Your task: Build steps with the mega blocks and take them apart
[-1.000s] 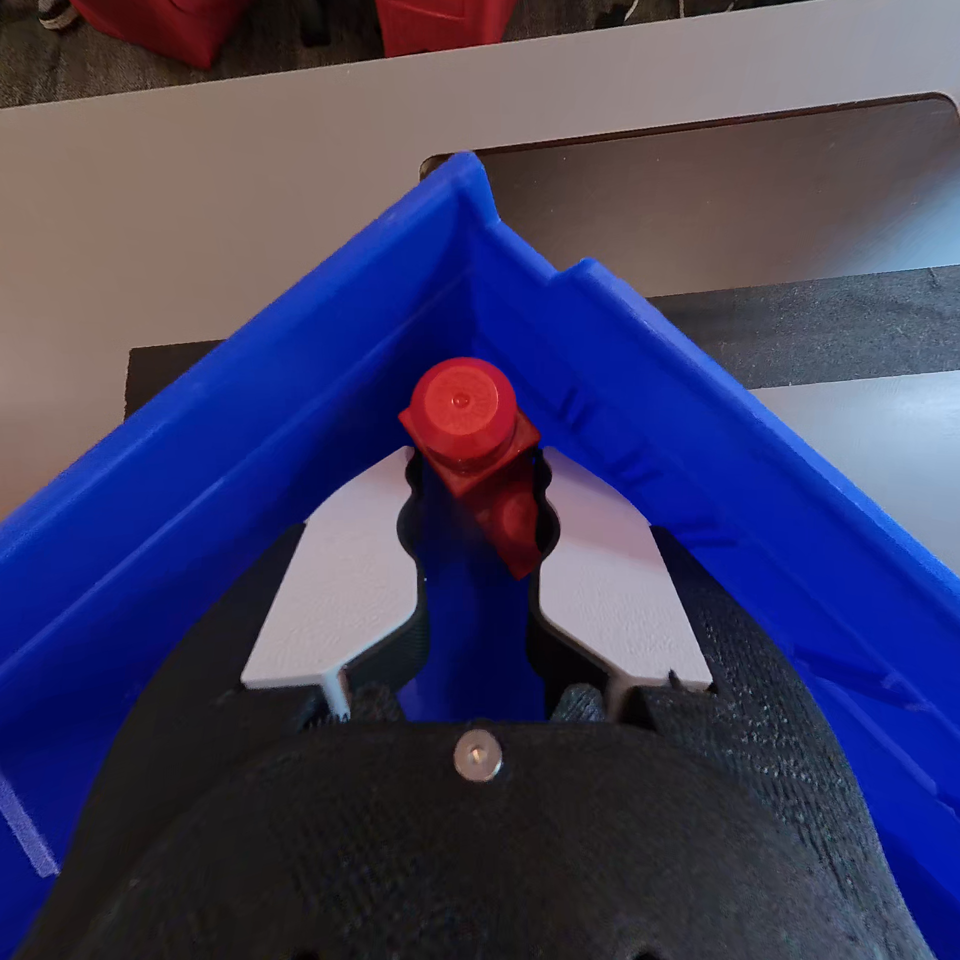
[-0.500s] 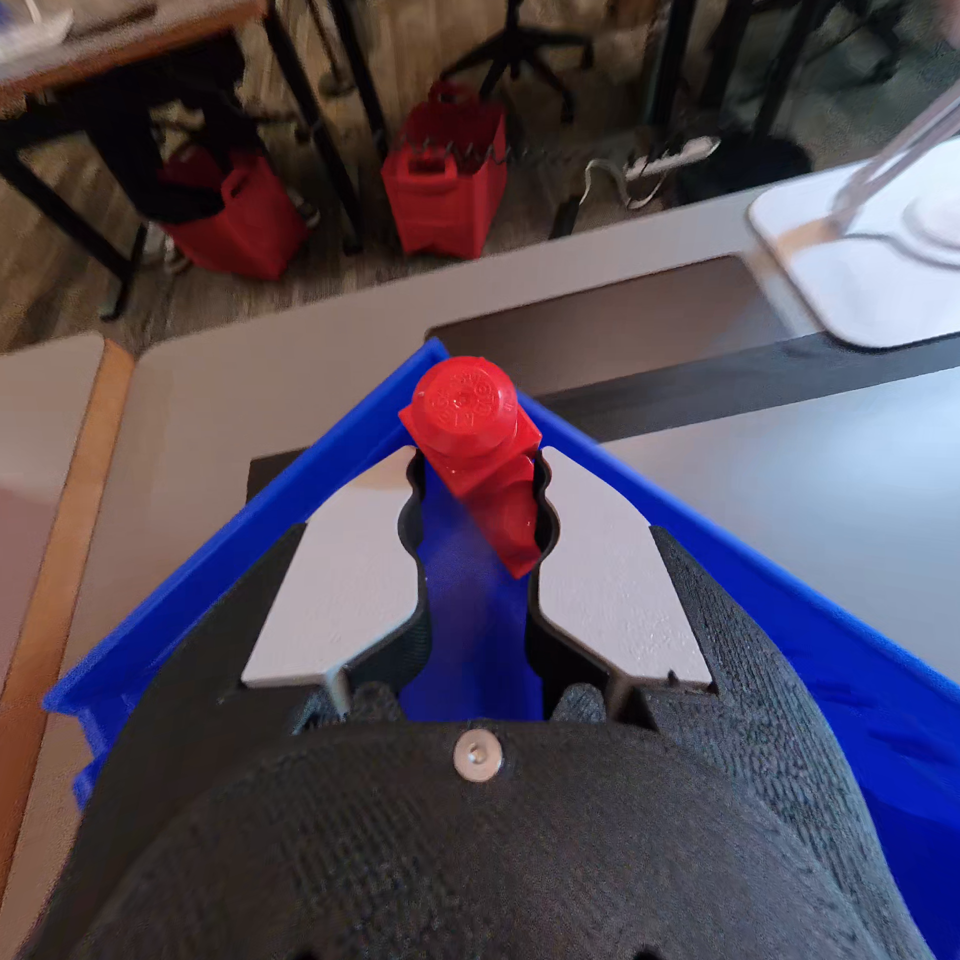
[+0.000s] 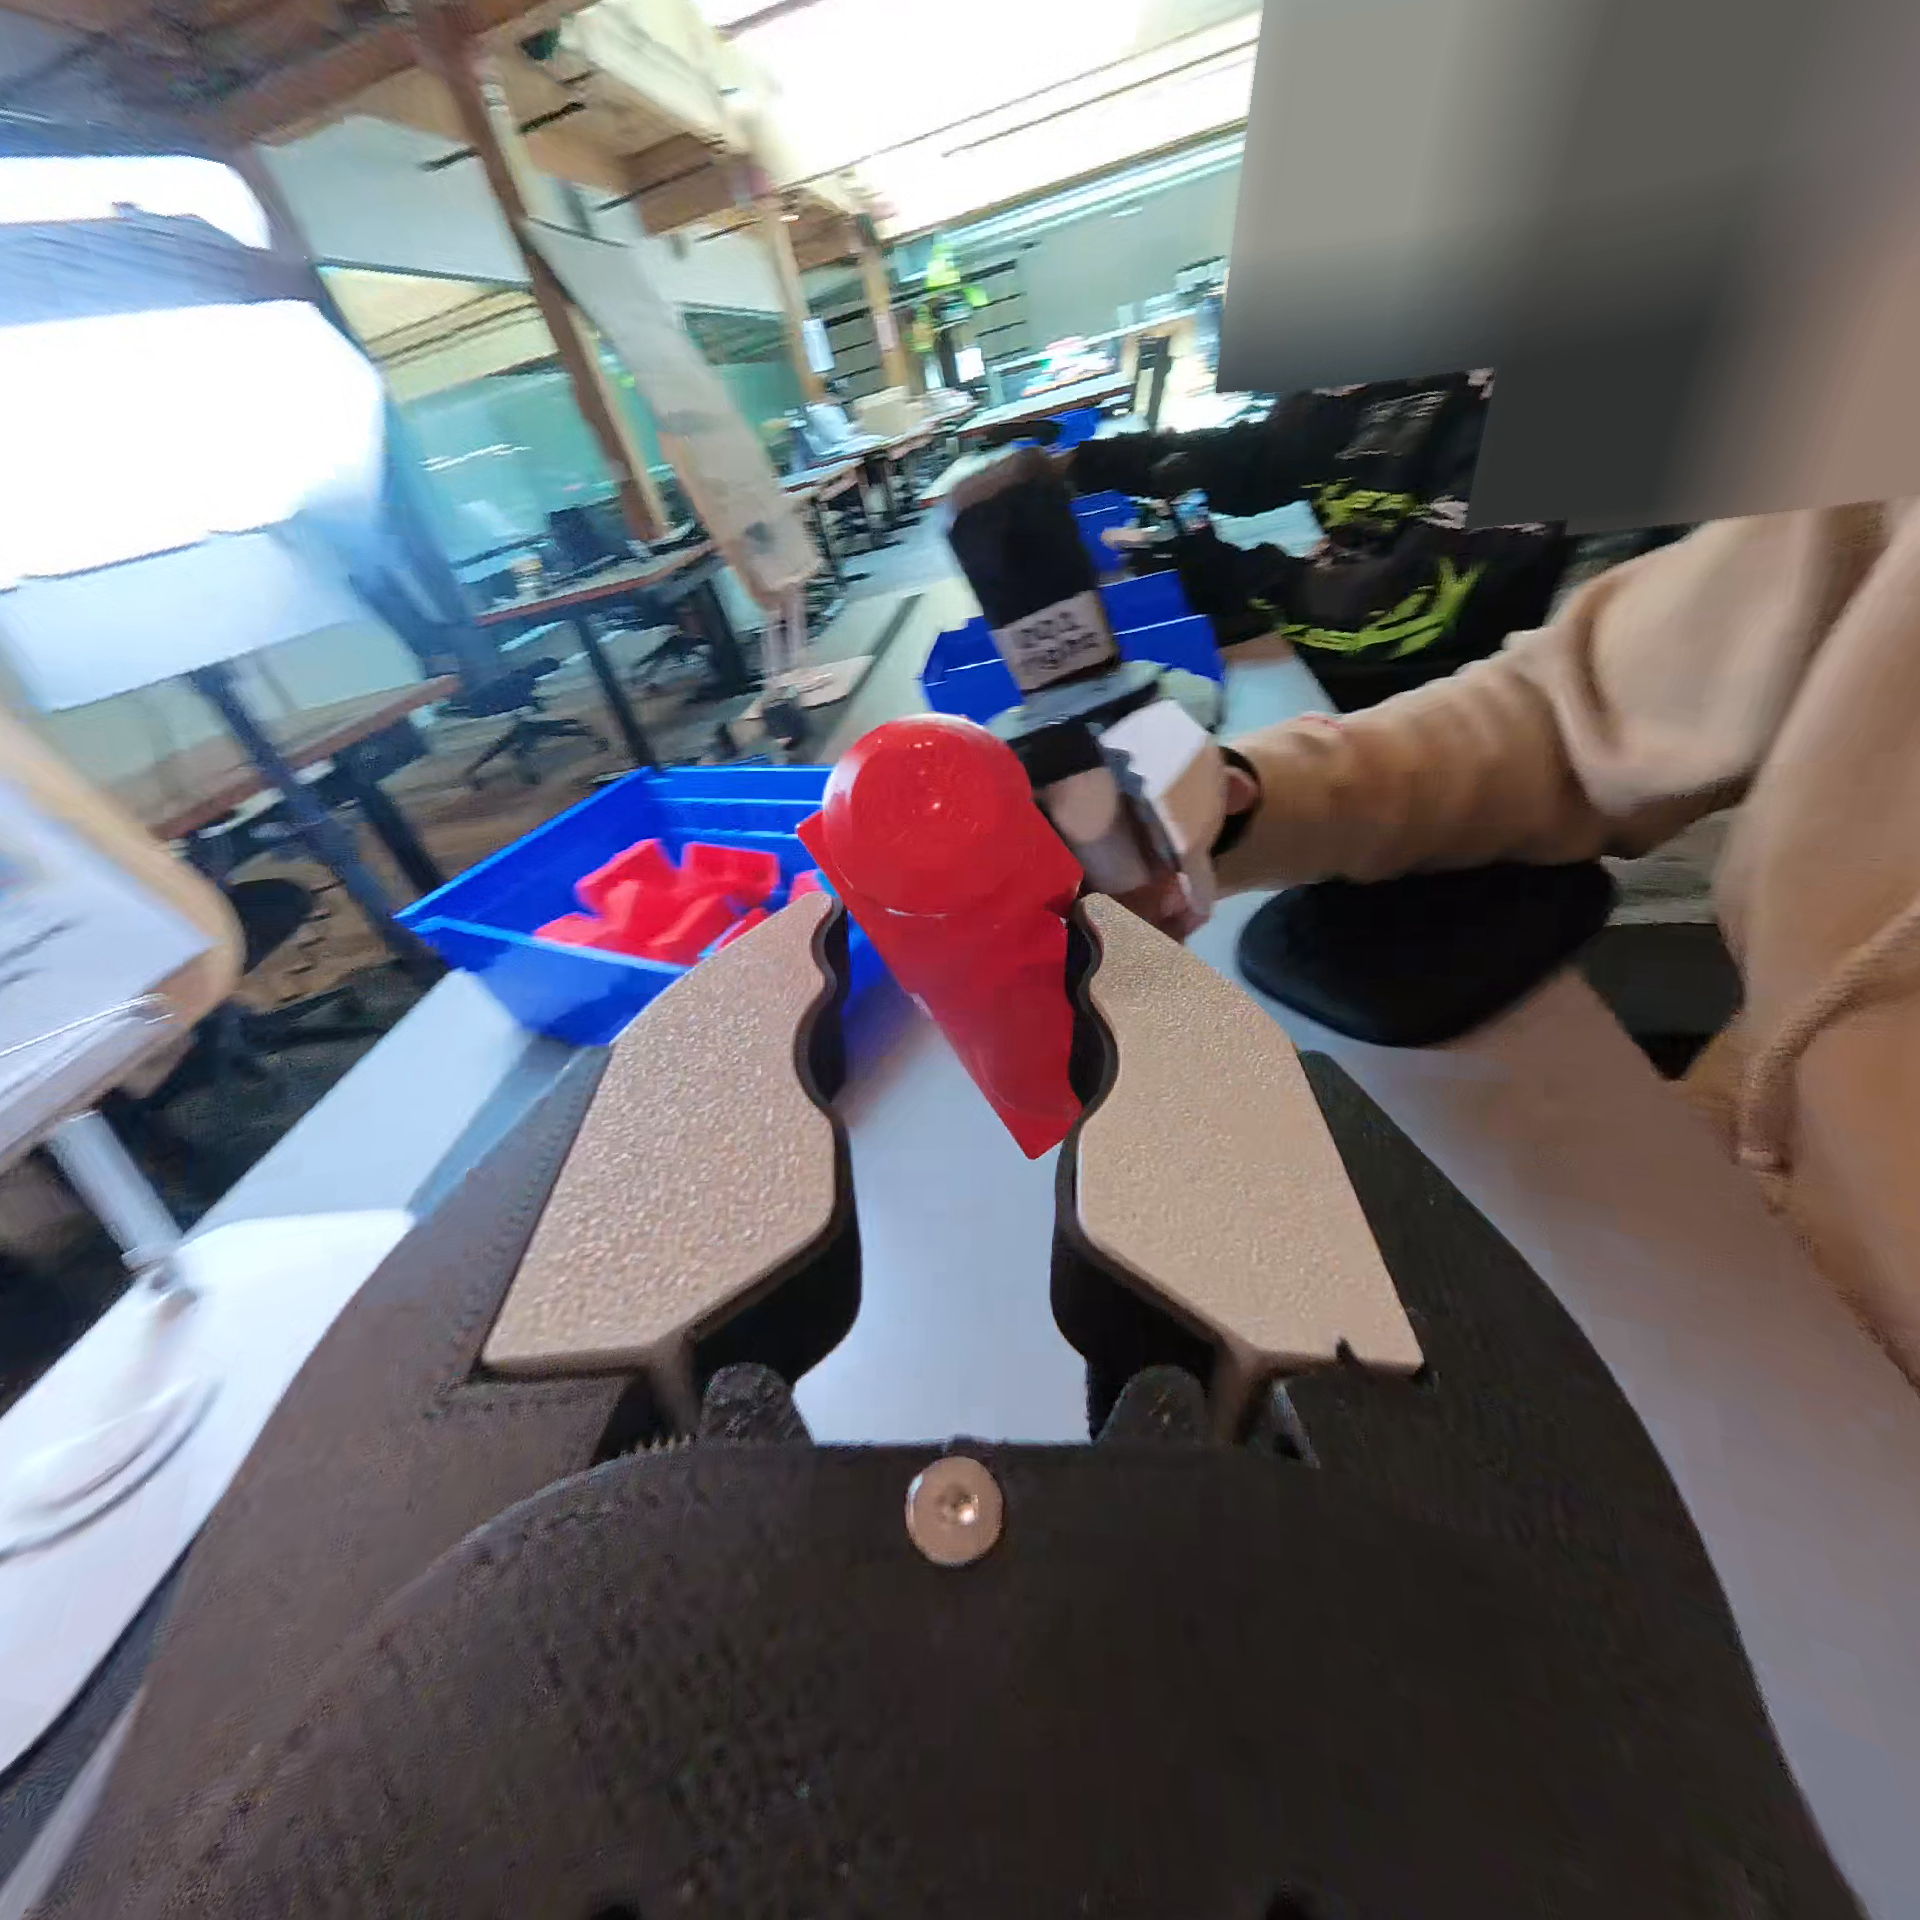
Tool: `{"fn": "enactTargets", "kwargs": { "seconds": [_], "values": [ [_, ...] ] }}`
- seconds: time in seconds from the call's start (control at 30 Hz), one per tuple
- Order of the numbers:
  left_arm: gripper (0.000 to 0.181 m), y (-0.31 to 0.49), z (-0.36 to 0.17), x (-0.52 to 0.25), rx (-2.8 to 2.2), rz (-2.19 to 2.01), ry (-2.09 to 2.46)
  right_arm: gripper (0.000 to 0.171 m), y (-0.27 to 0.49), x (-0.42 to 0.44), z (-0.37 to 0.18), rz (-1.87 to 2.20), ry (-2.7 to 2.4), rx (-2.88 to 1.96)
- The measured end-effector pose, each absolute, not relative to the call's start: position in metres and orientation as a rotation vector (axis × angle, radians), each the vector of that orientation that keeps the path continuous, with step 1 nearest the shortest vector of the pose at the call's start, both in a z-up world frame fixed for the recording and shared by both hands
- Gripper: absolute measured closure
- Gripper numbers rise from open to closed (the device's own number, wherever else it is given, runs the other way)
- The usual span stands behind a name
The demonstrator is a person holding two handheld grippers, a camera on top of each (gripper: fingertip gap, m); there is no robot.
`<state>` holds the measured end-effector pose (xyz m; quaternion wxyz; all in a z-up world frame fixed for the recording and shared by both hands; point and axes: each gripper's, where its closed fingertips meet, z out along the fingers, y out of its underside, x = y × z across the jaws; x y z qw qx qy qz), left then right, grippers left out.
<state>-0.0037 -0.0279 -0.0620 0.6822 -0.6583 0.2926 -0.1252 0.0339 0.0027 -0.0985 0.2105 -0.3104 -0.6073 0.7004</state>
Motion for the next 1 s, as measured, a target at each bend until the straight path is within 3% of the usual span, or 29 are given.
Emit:
{"fn": "enactTargets", "kwargs": {
  "seconds": [0.17,0.27,0.4,0.53,0.63,0.77,1.0],
  "values": [
    [0.141,-0.019,-0.081,0.049,-1.458,-0.446,0.764,0.109,-0.013,0.046,-0.089,2.069,-1.731,-0.811],
    [0.141,-0.018,-0.086,0.056,-1.443,-0.486,0.772,0.132,-0.021,0.051,-0.097,2.048,-1.814,-0.781],
    [0.142,-0.017,-0.090,0.050,-1.445,-0.490,0.724,0.134,-0.018,0.049,-0.099,2.069,-1.816,-0.815],
    [0.120,-0.007,-0.089,0.039,-1.481,-0.510,0.599,0.134,-0.003,0.037,-0.104,1.938,-1.754,-0.864],
    [0.142,-0.002,-0.095,0.035,-1.514,-0.424,0.599,0.134,-0.006,0.032,-0.113,1.785,-1.779,-0.821],
    [0.144,-0.007,-0.101,0.032,-1.574,-0.397,0.652,0.134,-0.010,0.028,-0.122,1.623,-1.839,-0.800],
    [0.144,-0.044,-0.021,-0.018,-1.366,-0.429,0.481,0.135,0.014,0.026,-0.134,1.482,-1.869,-0.851]
  ]
}}
